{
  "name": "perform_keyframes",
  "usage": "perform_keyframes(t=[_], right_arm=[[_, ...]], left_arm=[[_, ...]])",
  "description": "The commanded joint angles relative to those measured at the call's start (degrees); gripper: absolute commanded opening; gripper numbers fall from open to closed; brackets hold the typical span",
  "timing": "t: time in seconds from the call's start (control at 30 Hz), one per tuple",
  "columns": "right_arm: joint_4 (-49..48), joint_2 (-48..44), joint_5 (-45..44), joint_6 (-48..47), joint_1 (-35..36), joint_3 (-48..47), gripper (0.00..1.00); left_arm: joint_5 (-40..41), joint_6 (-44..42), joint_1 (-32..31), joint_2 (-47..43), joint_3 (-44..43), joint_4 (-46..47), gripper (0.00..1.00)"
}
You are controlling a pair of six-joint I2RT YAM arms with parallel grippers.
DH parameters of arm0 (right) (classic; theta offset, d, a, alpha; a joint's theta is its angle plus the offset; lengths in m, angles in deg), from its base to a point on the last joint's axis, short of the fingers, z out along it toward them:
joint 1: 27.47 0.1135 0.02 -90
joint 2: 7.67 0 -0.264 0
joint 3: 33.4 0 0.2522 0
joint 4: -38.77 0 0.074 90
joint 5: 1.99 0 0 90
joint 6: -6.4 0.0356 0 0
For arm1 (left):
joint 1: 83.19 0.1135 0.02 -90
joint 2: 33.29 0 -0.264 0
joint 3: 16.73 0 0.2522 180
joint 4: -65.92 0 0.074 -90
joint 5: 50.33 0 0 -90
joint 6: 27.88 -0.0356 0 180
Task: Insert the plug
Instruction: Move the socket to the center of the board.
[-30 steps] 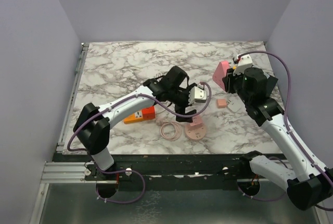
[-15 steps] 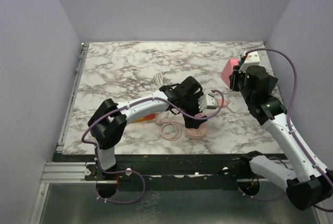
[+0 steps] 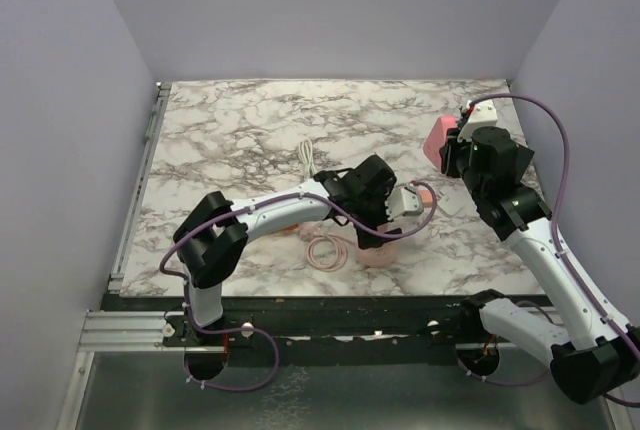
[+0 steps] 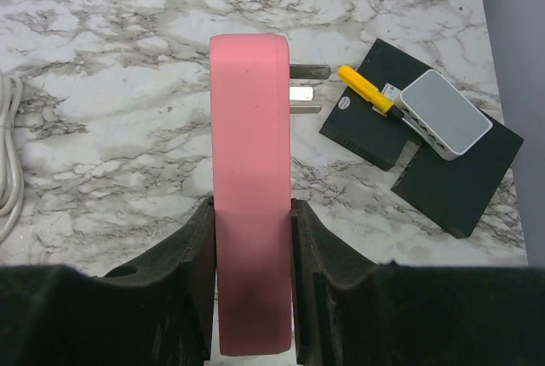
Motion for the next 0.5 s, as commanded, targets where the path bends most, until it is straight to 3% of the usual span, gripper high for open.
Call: perform_keyframes(t=[0.0, 0.23, 0.47], right_arm=[[-1.19, -1.4, 1.68, 0.08, -0.34, -1.28, 0.01], [-1.0, -1.57, 2.02, 0.57, -0.34, -0.96, 0.01], [0.15, -1.7, 2.69, 0.61, -0.34, -1.75, 0.01]], left_arm=[[2.65, -1.67, -3.05, -3.51, -1.13, -0.96, 0.99], [8.57, -9.25, -7.05, -8.22, 4.03, 1.4, 0.99], [11.85, -2.0, -5.73, -9.76, 5.01, 1.7, 0.99]])
